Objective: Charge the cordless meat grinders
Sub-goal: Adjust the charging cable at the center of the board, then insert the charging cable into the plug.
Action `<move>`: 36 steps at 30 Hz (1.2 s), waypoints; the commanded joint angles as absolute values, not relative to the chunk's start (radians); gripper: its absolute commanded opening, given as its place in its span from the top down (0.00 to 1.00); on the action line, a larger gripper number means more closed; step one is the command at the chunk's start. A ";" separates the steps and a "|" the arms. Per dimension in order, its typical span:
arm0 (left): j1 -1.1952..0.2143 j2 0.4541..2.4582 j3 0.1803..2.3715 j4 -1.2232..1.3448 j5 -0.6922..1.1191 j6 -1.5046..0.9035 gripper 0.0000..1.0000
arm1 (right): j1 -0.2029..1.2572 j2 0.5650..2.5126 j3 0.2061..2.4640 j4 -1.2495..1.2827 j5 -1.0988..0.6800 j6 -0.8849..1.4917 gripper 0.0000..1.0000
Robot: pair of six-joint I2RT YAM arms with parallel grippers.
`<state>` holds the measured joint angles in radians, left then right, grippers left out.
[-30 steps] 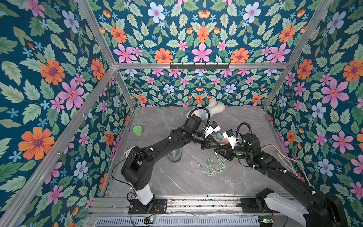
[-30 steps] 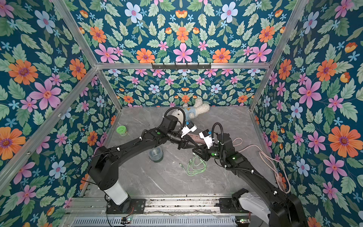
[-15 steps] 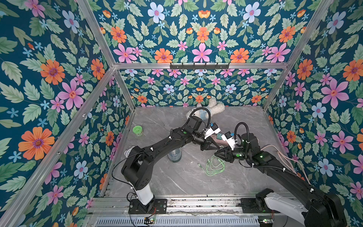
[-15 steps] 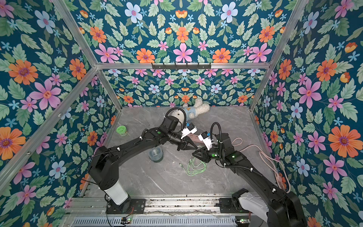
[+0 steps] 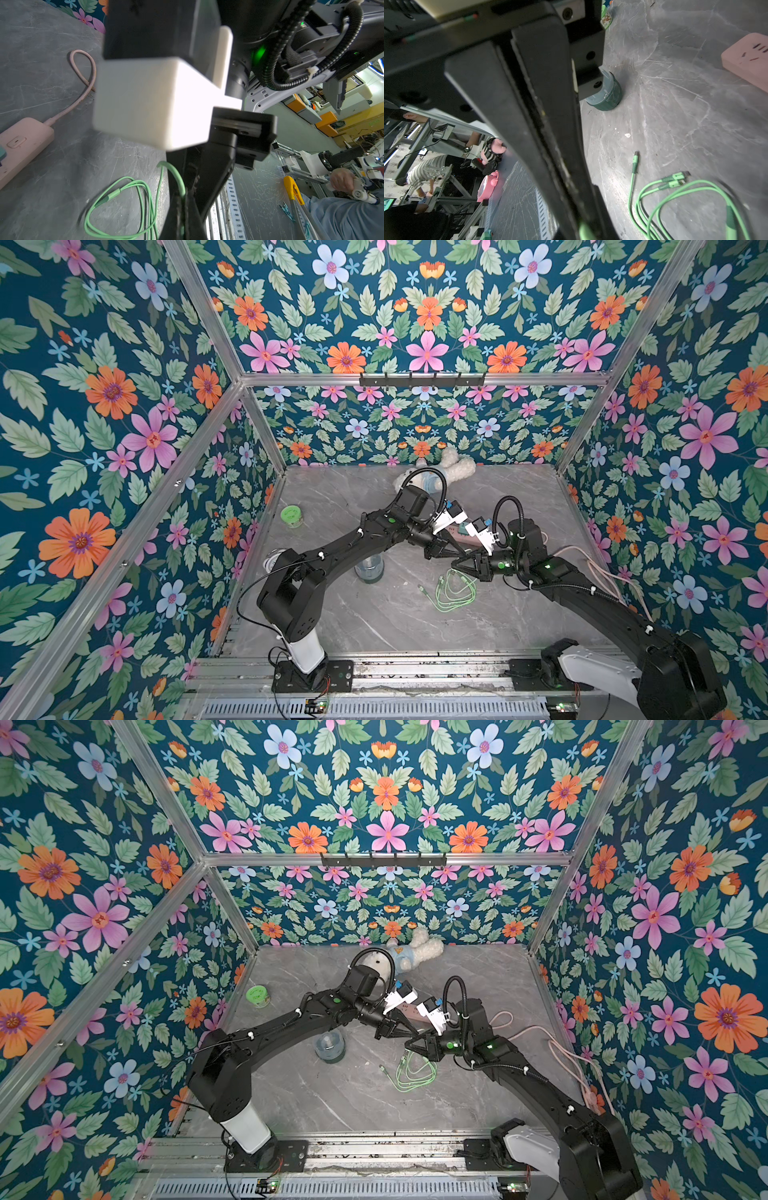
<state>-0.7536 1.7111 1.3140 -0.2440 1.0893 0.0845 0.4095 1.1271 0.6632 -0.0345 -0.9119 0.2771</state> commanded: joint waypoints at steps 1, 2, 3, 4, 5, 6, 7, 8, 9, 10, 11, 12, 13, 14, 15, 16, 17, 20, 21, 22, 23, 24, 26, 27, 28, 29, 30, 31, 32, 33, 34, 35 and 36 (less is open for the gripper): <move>-0.755 1.715 1.325 -0.245 1.131 0.107 1.00 | 0.409 1.132 0.668 -0.002 -0.921 0.284 0.96; -0.756 1.717 1.326 -0.248 1.132 0.107 1.00 | 0.408 1.130 0.670 -0.006 -0.916 0.283 0.98; -0.755 1.717 1.327 -0.250 1.131 0.109 1.00 | 0.410 1.129 0.672 -0.010 -0.915 0.279 1.00; -0.755 1.718 1.328 -0.251 1.129 0.109 1.00 | 0.409 1.128 0.675 -0.022 -0.901 0.273 1.00; -0.755 1.717 1.328 -0.252 1.129 0.109 1.00 | 0.409 1.125 0.676 -0.030 -0.891 0.268 1.00; -0.755 1.717 1.330 -0.252 1.126 0.109 1.00 | 0.409 1.123 0.676 -0.034 -0.884 0.264 1.00; -0.756 1.717 1.331 -0.253 1.118 0.109 0.95 | 0.409 1.120 0.678 -0.041 -0.876 0.260 1.00; -0.755 1.717 1.333 -0.255 1.101 0.109 0.82 | 0.409 1.116 0.678 -0.047 -0.857 0.257 1.00; -0.753 1.714 1.333 -0.256 1.078 0.104 0.66 | 0.409 1.111 0.678 -0.054 -0.836 0.253 1.00; -0.748 1.710 1.331 -0.254 1.048 0.092 0.51 | 0.409 1.104 0.679 -0.064 -0.802 0.244 1.00; -0.741 1.702 1.325 -0.243 1.028 0.079 0.43 | 0.410 1.096 0.679 -0.074 -0.747 0.240 1.00; -0.732 1.691 1.313 -0.220 1.016 0.058 0.37 | 0.410 1.088 0.677 -0.079 -0.692 0.237 1.00; -0.718 1.672 1.294 -0.175 0.995 0.020 0.33 | 0.410 1.081 0.675 -0.084 -0.624 0.235 1.00; -0.700 1.652 1.265 -0.116 0.971 -0.026 0.31 | 0.409 1.076 0.675 -0.088 -0.545 0.237 1.00; -0.679 1.636 1.245 -0.066 0.950 -0.069 0.29 | 0.410 1.074 0.674 -0.087 -0.483 0.242 1.00; -0.649 1.622 1.220 -0.015 0.928 -0.130 0.26 | 0.409 1.075 0.673 -0.080 -0.407 0.250 1.00; -0.619 1.614 1.199 0.024 0.921 -0.181 0.26 | 0.408 1.079 0.669 -0.071 -0.331 0.259 1.00; -0.542 1.594 1.144 0.100 0.891 -0.280 0.26 | 0.409 1.118 0.674 -0.027 -0.130 0.285 1.00; -0.526 1.585 1.128 0.107 0.877 -0.284 0.26 | 0.410 1.140 0.685 -0.011 -0.086 0.286 1.00; -0.513 1.575 1.114 0.110 0.861 -0.282 0.26 | 0.409 1.173 0.703 -0.001 -0.031 0.290 1.00; -0.501 1.564 1.102 0.110 0.853 -0.277 0.26 | 0.411 1.204 0.725 0.006 0.025 0.300 1.00; -0.491 1.555 1.095 0.110 0.851 -0.274 0.26 | 0.412 1.230 0.747 0.004 0.070 0.314 1.00; -0.477 1.535 1.075 0.103 0.823 -0.264 0.26 | 0.415 1.292 0.788 0.023 0.138 0.351 1.00; -0.472 1.525 1.066 0.104 0.806 -0.261 0.26 | 0.417 1.319 0.803 0.039 0.159 0.371 1.00; -0.467 1.514 1.049 0.110 0.784 -0.263 0.27 | 0.418 1.350 0.822 0.047 0.184 0.398 1.00; -0.462 1.503 1.029 0.119 0.764 -0.268 0.27 | 0.419 1.385 0.846 0.046 0.212 0.426 1.00; -0.455 1.492 1.003 0.141 0.738 -0.282 0.27 | 0.423 1.417 0.870 0.037 0.238 0.450 1.00; -0.448 1.480 0.978 0.164 0.725 -0.298 0.27 | 0.425 1.444 0.889 0.035 0.251 0.463 1.00; -0.440 1.467 0.945 0.198 0.715 -0.321 0.27 | 0.430 1.472 0.907 0.039 0.262 0.472 1.00; -0.431 1.456 0.915 0.227 0.700 -0.343 0.28 | 0.439 1.496 0.920 0.042 0.286 0.478 1.00; -0.425 1.446 0.897 0.234 0.683 -0.352 0.28 | 0.448 1.517 0.934 0.041 0.310 0.481 1.00; -0.421 1.436 0.883 0.232 0.663 -0.351 0.28 | 0.460 1.539 0.944 0.051 0.333 0.480 1.00; -0.419 1.425 0.871 0.226 0.644 -0.347 0.28 | 0.474 1.553 0.952 0.064 0.352 0.481 1.00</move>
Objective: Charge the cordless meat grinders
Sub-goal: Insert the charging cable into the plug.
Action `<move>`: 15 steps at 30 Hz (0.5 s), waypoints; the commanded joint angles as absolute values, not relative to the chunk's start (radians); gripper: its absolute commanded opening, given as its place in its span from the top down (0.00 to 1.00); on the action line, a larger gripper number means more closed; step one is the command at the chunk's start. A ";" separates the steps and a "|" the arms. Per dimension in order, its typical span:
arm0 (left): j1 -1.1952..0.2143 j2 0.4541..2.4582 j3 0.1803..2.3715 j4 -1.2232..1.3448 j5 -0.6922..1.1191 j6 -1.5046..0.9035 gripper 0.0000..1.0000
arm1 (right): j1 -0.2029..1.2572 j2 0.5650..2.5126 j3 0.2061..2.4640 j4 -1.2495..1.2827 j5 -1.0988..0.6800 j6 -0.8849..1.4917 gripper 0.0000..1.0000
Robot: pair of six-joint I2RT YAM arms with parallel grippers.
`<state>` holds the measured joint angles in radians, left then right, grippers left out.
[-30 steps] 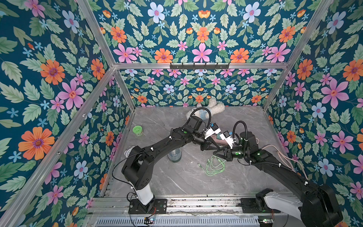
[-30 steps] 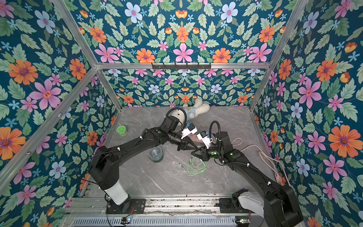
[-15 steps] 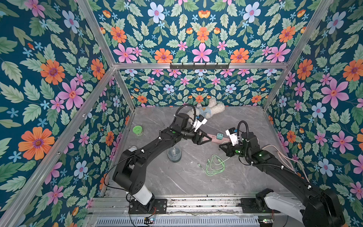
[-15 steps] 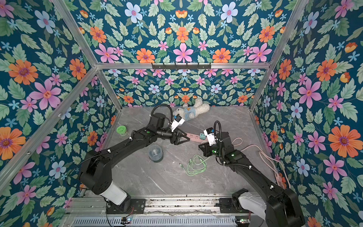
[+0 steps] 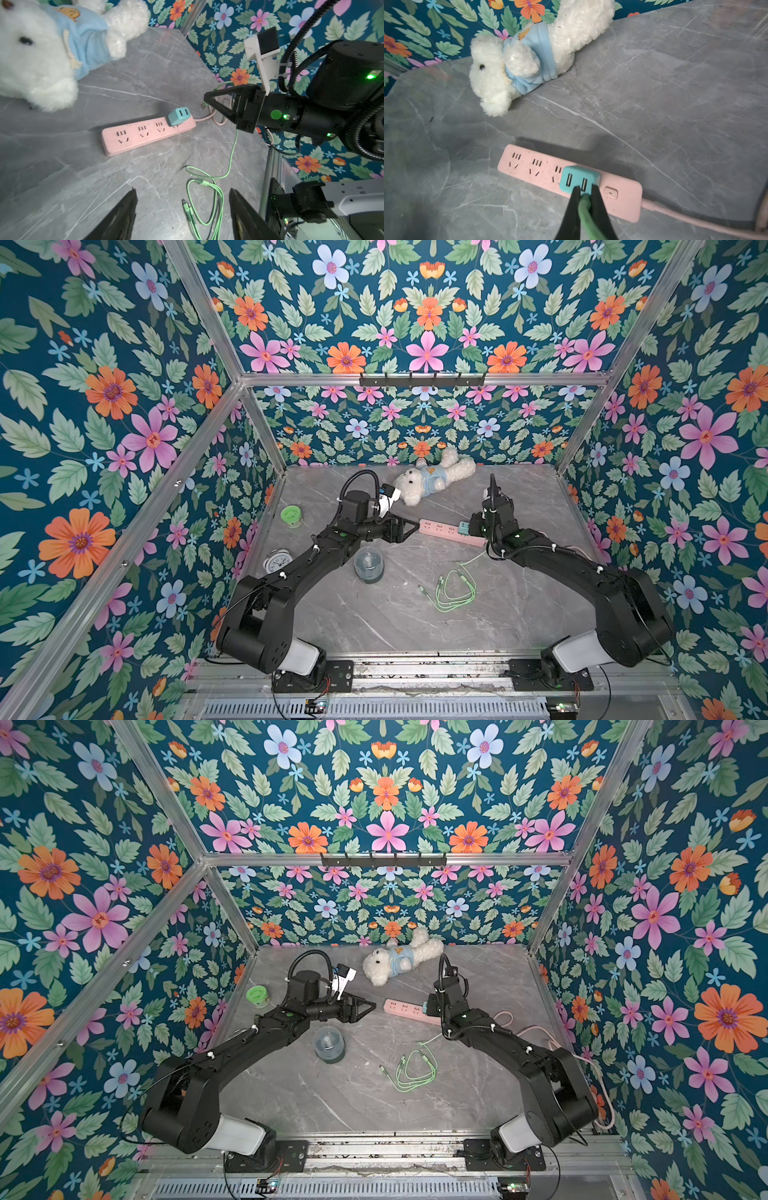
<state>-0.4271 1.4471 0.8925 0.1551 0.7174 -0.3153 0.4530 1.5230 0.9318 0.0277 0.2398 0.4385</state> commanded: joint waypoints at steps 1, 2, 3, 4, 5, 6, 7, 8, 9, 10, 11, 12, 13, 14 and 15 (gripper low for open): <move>-0.419 1.416 0.861 0.226 0.634 -0.345 0.28 | 0.485 1.567 0.960 0.073 0.372 0.480 1.00; -0.417 1.406 0.853 0.225 0.629 -0.340 0.28 | 0.497 1.583 0.971 0.074 0.395 0.480 1.00; -0.417 1.401 0.846 0.223 0.626 -0.339 0.28 | 0.505 1.598 0.985 0.071 0.415 0.481 1.00; -0.416 1.399 0.842 0.222 0.627 -0.337 0.28 | 0.513 1.610 0.997 0.064 0.430 0.483 1.00; -0.415 1.399 0.837 0.222 0.630 -0.338 0.28 | 0.519 1.623 1.010 0.051 0.444 0.490 1.00; -0.413 1.400 0.833 0.224 0.632 -0.339 0.28 | 0.525 1.635 1.020 0.042 0.460 0.498 1.00; -0.411 1.402 0.830 0.224 0.636 -0.339 0.28 | 0.529 1.643 1.029 0.026 0.478 0.508 1.00; -0.407 1.403 0.826 0.224 0.640 -0.342 0.28 | 0.536 1.649 1.033 0.012 0.497 0.518 1.00; -0.405 1.402 0.822 0.226 0.641 -0.342 0.28 | 0.541 1.649 1.032 0.011 0.507 0.523 1.00; -0.402 1.403 0.818 0.227 0.645 -0.343 0.28 | 0.546 1.650 1.029 0.014 0.509 0.528 1.00; -0.399 1.403 0.817 0.226 0.650 -0.343 0.28 | 0.550 1.649 1.026 0.009 0.519 0.533 1.00; -0.397 1.406 0.815 0.225 0.652 -0.344 0.28 | 0.554 1.650 1.028 0.001 0.532 0.536 1.00; -0.394 1.407 0.813 0.227 0.655 -0.346 0.28 | 0.559 1.650 1.028 -0.005 0.545 0.538 1.00; -0.392 1.409 0.813 0.228 0.659 -0.346 0.28 | 0.563 1.650 1.026 -0.008 0.552 0.542 1.00; -0.391 1.411 0.812 0.231 0.662 -0.348 0.28 | 0.563 1.678 1.024 -0.010 0.554 0.548 1.00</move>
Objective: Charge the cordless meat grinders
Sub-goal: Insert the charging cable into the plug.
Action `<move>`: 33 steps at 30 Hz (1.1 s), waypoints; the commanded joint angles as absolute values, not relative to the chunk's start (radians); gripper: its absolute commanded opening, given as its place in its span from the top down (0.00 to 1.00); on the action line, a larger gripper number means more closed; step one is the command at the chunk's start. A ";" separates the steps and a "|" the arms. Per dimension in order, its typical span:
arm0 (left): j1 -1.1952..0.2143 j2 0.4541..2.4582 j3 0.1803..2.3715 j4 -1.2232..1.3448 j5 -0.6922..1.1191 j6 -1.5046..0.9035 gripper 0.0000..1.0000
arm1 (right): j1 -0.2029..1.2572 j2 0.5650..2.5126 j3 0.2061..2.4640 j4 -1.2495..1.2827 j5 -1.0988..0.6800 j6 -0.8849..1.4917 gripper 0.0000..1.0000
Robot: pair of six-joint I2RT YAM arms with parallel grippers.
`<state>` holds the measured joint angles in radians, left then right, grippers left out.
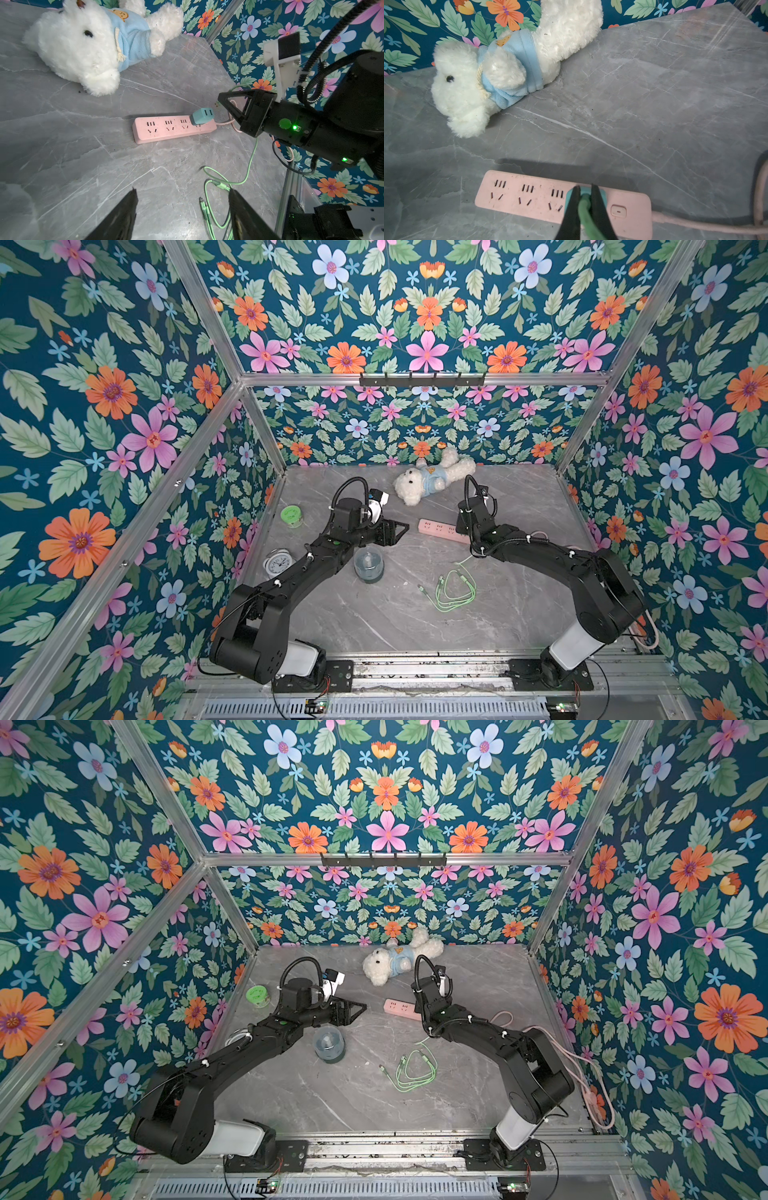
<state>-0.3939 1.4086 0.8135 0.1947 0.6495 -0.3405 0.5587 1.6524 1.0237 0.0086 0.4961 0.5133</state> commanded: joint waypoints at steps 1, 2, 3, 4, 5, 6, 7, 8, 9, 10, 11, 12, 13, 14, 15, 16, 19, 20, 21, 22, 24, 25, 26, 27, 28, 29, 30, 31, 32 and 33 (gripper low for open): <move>-0.390 1.414 0.809 0.235 0.664 -0.350 0.28 | 0.562 1.686 1.022 -0.008 0.553 0.551 1.00; -0.389 1.417 0.808 0.237 0.666 -0.352 0.29 | 0.563 1.688 1.022 -0.010 0.553 0.556 1.00; -0.387 1.420 0.807 0.240 0.667 -0.353 0.28 | 0.563 1.693 1.022 -0.012 0.555 0.558 1.00; -0.388 1.421 0.805 0.242 0.670 -0.354 0.28 | 0.563 1.695 1.023 -0.014 0.553 0.561 1.00; -0.387 1.422 0.804 0.243 0.673 -0.355 0.29 | 0.564 1.697 1.022 -0.016 0.551 0.564 1.00; -0.387 1.422 0.803 0.244 0.673 -0.355 0.29 | 0.564 1.698 1.023 -0.020 0.554 0.569 1.00; -0.386 1.421 0.802 0.245 0.675 -0.355 0.29 | 0.565 1.698 1.020 -0.023 0.559 0.573 1.00; -0.385 1.422 0.801 0.247 0.676 -0.355 0.29 | 0.565 1.695 1.018 -0.026 0.563 0.577 1.00; -0.386 1.421 0.801 0.247 0.678 -0.355 0.29 | 0.565 1.695 1.013 -0.025 0.563 0.581 1.00; -0.384 1.423 0.800 0.248 0.679 -0.355 0.29 | 0.564 1.695 1.011 -0.024 0.562 0.583 1.00; -0.384 1.425 0.801 0.250 0.680 -0.356 0.29 | 0.565 1.695 1.011 -0.025 0.560 0.586 1.00; -0.384 1.426 0.800 0.252 0.684 -0.357 0.29 | 0.565 1.697 1.013 -0.026 0.557 0.586 1.00; -0.384 1.426 0.799 0.254 0.686 -0.357 0.29 | 0.566 1.698 1.012 -0.028 0.556 0.589 1.00; -0.383 1.428 0.799 0.256 0.688 -0.359 0.29 | 0.568 1.699 1.015 -0.033 0.561 0.593 1.00; -0.382 1.428 0.799 0.256 0.687 -0.359 0.29 | 0.573 1.704 1.014 -0.036 0.569 0.597 1.00; -0.382 1.426 0.798 0.256 0.687 -0.359 0.29 | 0.577 1.706 1.013 -0.035 0.580 0.597 1.00; -0.382 1.422 0.793 0.256 0.689 -0.356 0.30 | 0.589 1.720 1.009 -0.032 0.615 0.609 1.00; -0.383 1.421 0.790 0.258 0.692 -0.356 0.30 | 0.591 1.727 1.008 -0.029 0.625 0.610 1.00; -0.382 1.420 0.787 0.261 0.695 -0.356 0.30 | 0.594 1.736 1.008 -0.024 0.633 0.611 1.00; -0.383 1.418 0.786 0.261 0.696 -0.356 0.30 | 0.594 1.743 1.009 -0.023 0.637 0.610 1.00; -0.383 1.415 0.781 0.261 0.697 -0.357 0.30 | 0.594 1.755 1.013 -0.023 0.655 0.611 1.00; -0.382 1.413 0.780 0.261 0.696 -0.356 0.30 | 0.594 1.754 1.011 -0.021 0.668 0.612 1.00; -0.383 1.411 0.778 0.261 0.696 -0.356 0.30 | 0.594 1.753 1.009 -0.018 0.675 0.616 1.00; -0.382 1.409 0.778 0.261 0.696 -0.355 0.30 | 0.596 1.751 1.005 -0.012 0.682 0.618 1.00; -0.383 1.410 0.778 0.261 0.696 -0.355 0.30 | 0.599 1.750 1.003 -0.007 0.686 0.616 1.00; -0.382 1.409 0.778 0.261 0.696 -0.355 0.30 | 0.605 1.752 1.002 -0.006 0.693 0.611 1.00; -0.382 1.411 0.779 0.261 0.697 -0.354 0.30 | 0.615 1.755 1.003 -0.005 0.701 0.604 1.00; -0.382 1.412 0.778 0.261 0.696 -0.354 0.30 | 0.622 1.758 1.005 -0.004 0.707 0.599 1.00; -0.383 1.412 0.780 0.261 0.697 -0.354 0.30 | 0.627 1.763 1.002 -0.005 0.708 0.599 1.00; -0.382 1.412 0.779 0.261 0.697 -0.356 0.30 | 0.632 1.766 0.999 -0.006 0.703 0.603 1.00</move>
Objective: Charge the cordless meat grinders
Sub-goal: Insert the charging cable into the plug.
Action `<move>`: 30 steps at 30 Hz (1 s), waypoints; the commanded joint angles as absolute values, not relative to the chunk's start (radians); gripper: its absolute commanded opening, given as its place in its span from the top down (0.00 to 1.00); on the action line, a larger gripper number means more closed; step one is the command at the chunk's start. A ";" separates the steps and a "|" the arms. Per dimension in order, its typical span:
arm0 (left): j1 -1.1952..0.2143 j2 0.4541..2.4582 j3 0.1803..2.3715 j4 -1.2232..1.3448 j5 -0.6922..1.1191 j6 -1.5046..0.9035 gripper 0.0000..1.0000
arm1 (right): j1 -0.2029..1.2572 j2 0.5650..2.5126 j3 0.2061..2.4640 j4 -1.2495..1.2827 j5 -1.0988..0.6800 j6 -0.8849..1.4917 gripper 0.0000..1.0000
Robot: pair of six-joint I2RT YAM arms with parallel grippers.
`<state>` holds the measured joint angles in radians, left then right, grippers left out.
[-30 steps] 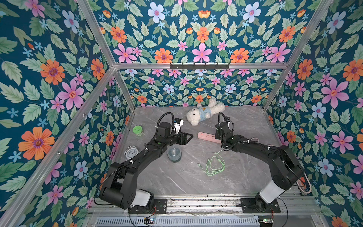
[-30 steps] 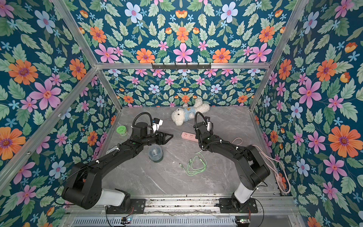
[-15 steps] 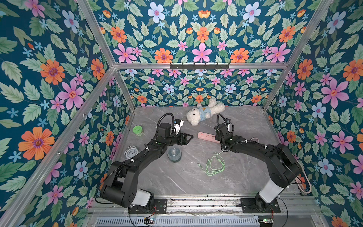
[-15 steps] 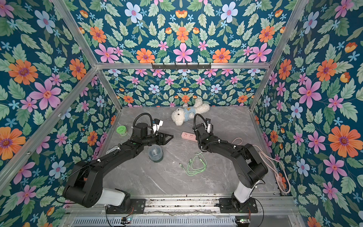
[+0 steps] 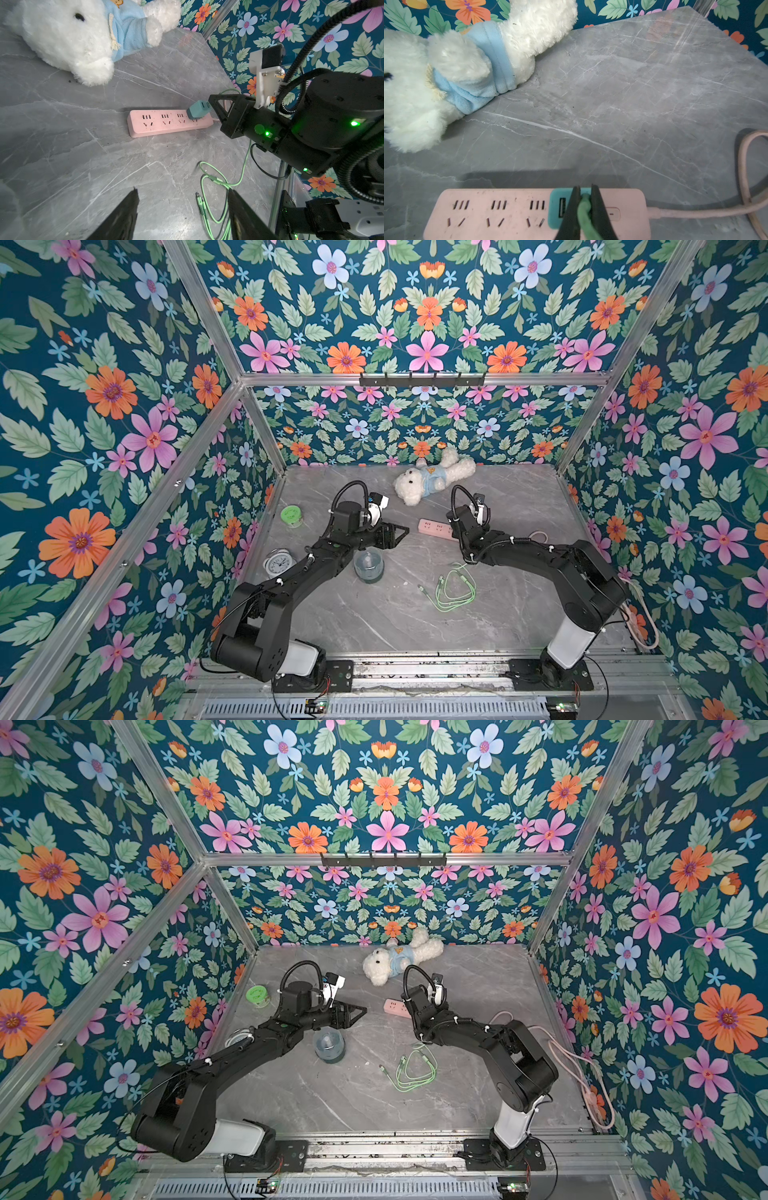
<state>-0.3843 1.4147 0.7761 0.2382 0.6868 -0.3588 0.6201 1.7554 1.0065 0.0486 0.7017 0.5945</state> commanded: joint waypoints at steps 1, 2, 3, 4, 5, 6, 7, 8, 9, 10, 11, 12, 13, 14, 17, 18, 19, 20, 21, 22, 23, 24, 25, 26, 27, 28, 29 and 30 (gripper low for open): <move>-0.382 1.412 0.778 0.261 0.698 -0.356 0.30 | 0.636 1.767 0.996 -0.013 0.695 0.612 1.00; -0.383 1.412 0.778 0.260 0.697 -0.356 0.30 | 0.638 1.768 0.994 -0.030 0.679 0.626 1.00; -0.383 1.411 0.778 0.258 0.696 -0.356 0.30 | 0.638 1.769 0.996 -0.059 0.663 0.649 1.00; -0.382 1.410 0.778 0.257 0.695 -0.356 0.31 | 0.641 1.773 0.996 -0.085 0.646 0.667 1.00; -0.382 1.409 0.778 0.256 0.695 -0.356 0.31 | 0.645 1.778 0.997 -0.122 0.637 0.691 1.00; -0.382 1.411 0.778 0.258 0.696 -0.356 0.31 | 0.652 1.785 0.998 -0.151 0.635 0.712 1.00; -0.383 1.412 0.778 0.258 0.696 -0.356 0.31 | 0.660 1.790 0.993 -0.168 0.637 0.725 1.00; -0.383 1.413 0.778 0.258 0.698 -0.356 0.31 | 0.667 1.801 0.990 -0.184 0.637 0.737 1.00; -0.382 1.414 0.780 0.259 0.699 -0.356 0.31 | 0.667 1.812 0.991 -0.207 0.627 0.753 1.00; -0.383 1.416 0.780 0.258 0.699 -0.356 0.31 | 0.669 1.826 0.994 -0.234 0.619 0.773 1.00; -0.382 1.418 0.779 0.258 0.699 -0.356 0.31 | 0.667 1.839 0.999 -0.260 0.609 0.789 1.00; -0.383 1.420 0.778 0.258 0.699 -0.356 0.31 | 0.667 1.846 1.003 -0.281 0.601 0.800 1.00; -0.383 1.423 0.778 0.258 0.702 -0.357 0.31 | 0.667 1.854 1.006 -0.290 0.589 0.800 1.00; -0.382 1.425 0.779 0.258 0.705 -0.359 0.31 | 0.665 1.864 1.017 -0.314 0.578 0.801 1.00; -0.383 1.431 0.781 0.261 0.706 -0.362 0.32 | 0.660 1.894 1.050 -0.379 0.532 0.801 1.00; -0.382 1.429 0.782 0.259 0.704 -0.360 0.32 | 0.655 1.902 1.056 -0.391 0.513 0.802 1.00; -0.382 1.428 0.782 0.258 0.703 -0.360 0.31 | 0.652 1.907 1.060 -0.404 0.496 0.804 1.00; -0.381 1.426 0.783 0.254 0.701 -0.358 0.32 | 0.650 1.908 1.061 -0.412 0.489 0.804 1.00; -0.381 1.425 0.784 0.252 0.700 -0.356 0.32 | 0.650 1.905 1.060 -0.420 0.492 0.803 1.00; -0.381 1.424 0.786 0.250 0.699 -0.356 0.32 | 0.650 1.900 1.056 -0.421 0.495 0.804 1.00; -0.382 1.424 0.786 0.250 0.699 -0.356 0.31 | 0.651 1.891 1.047 -0.415 0.505 0.802 1.00; -0.382 1.423 0.785 0.250 0.700 -0.356 0.32 | 0.653 1.885 1.037 -0.400 0.509 0.795 1.00; -0.381 1.425 0.788 0.250 0.701 -0.356 0.31 | 0.656 1.880 1.025 -0.370 0.506 0.782 1.00; -0.381 1.426 0.788 0.249 0.701 -0.356 0.32 | 0.661 1.878 1.013 -0.335 0.491 0.753 1.00; -0.382 1.428 0.790 0.247 0.700 -0.356 0.31 | 0.668 1.878 1.000 -0.298 0.472 0.712 1.00; -0.381 1.428 0.793 0.246 0.699 -0.355 0.32 | 0.674 1.876 0.989 -0.257 0.450 0.643 1.00; -0.381 1.427 0.795 0.241 0.699 -0.354 0.31 | 0.681 1.870 0.975 -0.236 0.453 0.604 1.00; -0.380 1.425 0.796 0.238 0.700 -0.356 0.32 | 0.683 1.860 0.954 -0.206 0.444 0.577 1.00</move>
<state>-0.3836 1.4288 0.7883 0.2329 0.6945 -0.3588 0.6674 1.8381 1.0126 0.0322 0.8085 0.6750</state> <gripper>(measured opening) 0.684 0.094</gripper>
